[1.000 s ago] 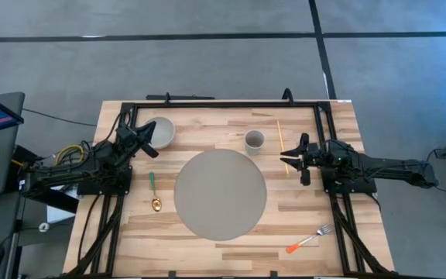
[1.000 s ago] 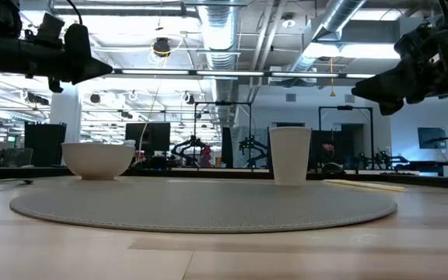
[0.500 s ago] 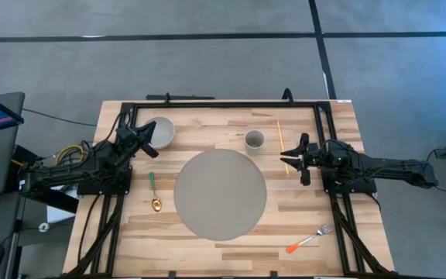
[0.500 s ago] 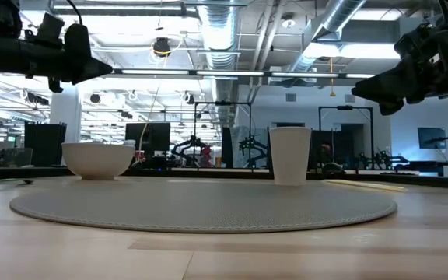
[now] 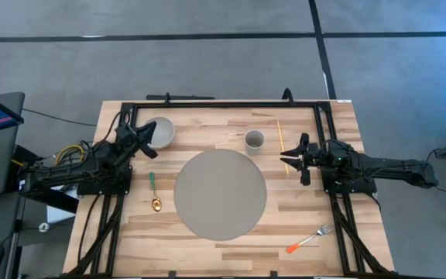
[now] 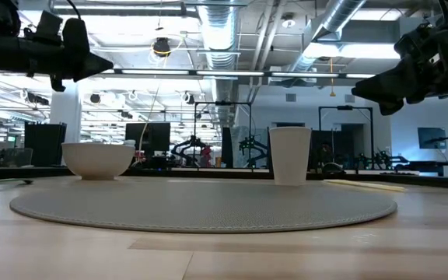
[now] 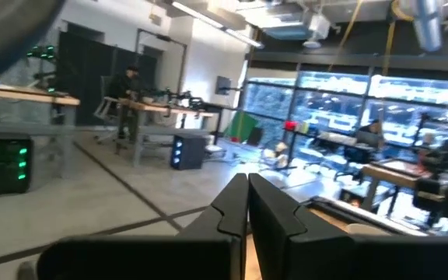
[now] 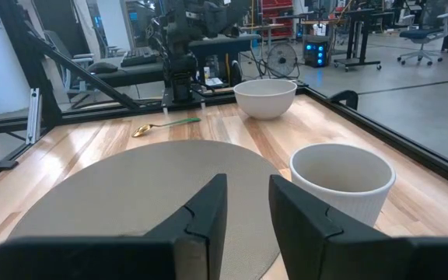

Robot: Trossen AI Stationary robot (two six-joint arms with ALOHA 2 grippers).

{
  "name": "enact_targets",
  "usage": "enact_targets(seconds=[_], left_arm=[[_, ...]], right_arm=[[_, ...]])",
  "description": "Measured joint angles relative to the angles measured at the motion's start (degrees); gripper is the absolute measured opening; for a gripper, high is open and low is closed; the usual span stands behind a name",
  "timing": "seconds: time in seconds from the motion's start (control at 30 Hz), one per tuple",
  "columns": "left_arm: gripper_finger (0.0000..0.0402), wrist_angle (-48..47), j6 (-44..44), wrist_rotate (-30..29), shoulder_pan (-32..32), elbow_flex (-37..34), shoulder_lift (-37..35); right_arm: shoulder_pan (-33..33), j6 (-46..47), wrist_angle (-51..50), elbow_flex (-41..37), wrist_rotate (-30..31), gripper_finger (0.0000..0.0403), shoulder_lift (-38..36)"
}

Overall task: Pick & Place Utensil
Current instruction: Put the gray bowl on the gray table mat

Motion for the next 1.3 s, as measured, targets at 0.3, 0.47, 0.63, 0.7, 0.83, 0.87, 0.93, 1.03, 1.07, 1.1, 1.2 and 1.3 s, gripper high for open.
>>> enact_targets(seconds=[0.3,0.47,0.63,0.7,0.83,0.87,0.93,1.03,1.07,1.1,1.2,1.3], left_arm=[[0.001,5.34,-0.04,14.14,0.0,0.36,0.21],[0.0042,2.95,2.45,17.78,0.0,6.26,4.91],[0.0094,-13.94,9.46,15.29,0.0,19.47,14.13],[0.0115,-23.01,10.02,13.08,0.0,25.26,17.9],[0.015,-40.87,6.78,12.5,0.0,33.57,24.62],[0.0156,-44.01,4.82,12.55,0.0,34.39,26.06],[0.0164,-49.02,1.14,13.53,0.02,34.62,28.46],[0.0167,-55.85,-3.57,14.9,0.0,34.61,32.14],[0.0167,-57.68,-5.05,14.89,0.0,34.6,33.31],[0.0165,-58.61,-6.12,14.76,0.0,34.6,34.39],[0.0162,-58.52,-6.47,12.58,0.0,34.6,37.19],[0.0162,-58.58,-7.59,11.77,0.41,34.58,39.96]], right_arm=[[-0.02,-0.02,0.0,0.0,0.0,0.0091,-0.02],[-0.01,0.0,0.02,0.0,0.01,0.0091,-0.02],[-0.02,-0.02,0.02,0.0,0.02,0.0091,-0.02],[-0.07,-0.02,0.21,-0.02,0.21,0.0091,0.0],[-0.1,-0.04,0.43,0.0,0.41,0.0091,-0.01],[-0.11,-0.04,0.44,0.0,0.41,0.0091,-0.01],[-0.1,-0.13,0.44,0.0,0.41,0.0091,-0.02],[-0.09,-0.1,0.44,0.0,0.41,0.0091,-0.02],[-0.09,-0.09,0.44,0.0,0.41,0.0091,-0.01],[0.0,-0.09,0.42,0.0,0.41,0.0091,-0.02],[0.04,-0.07,0.37,0.0,0.37,0.0091,-0.02],[0.04,-0.05,0.37,0.0,0.37,0.0091,-0.02]])
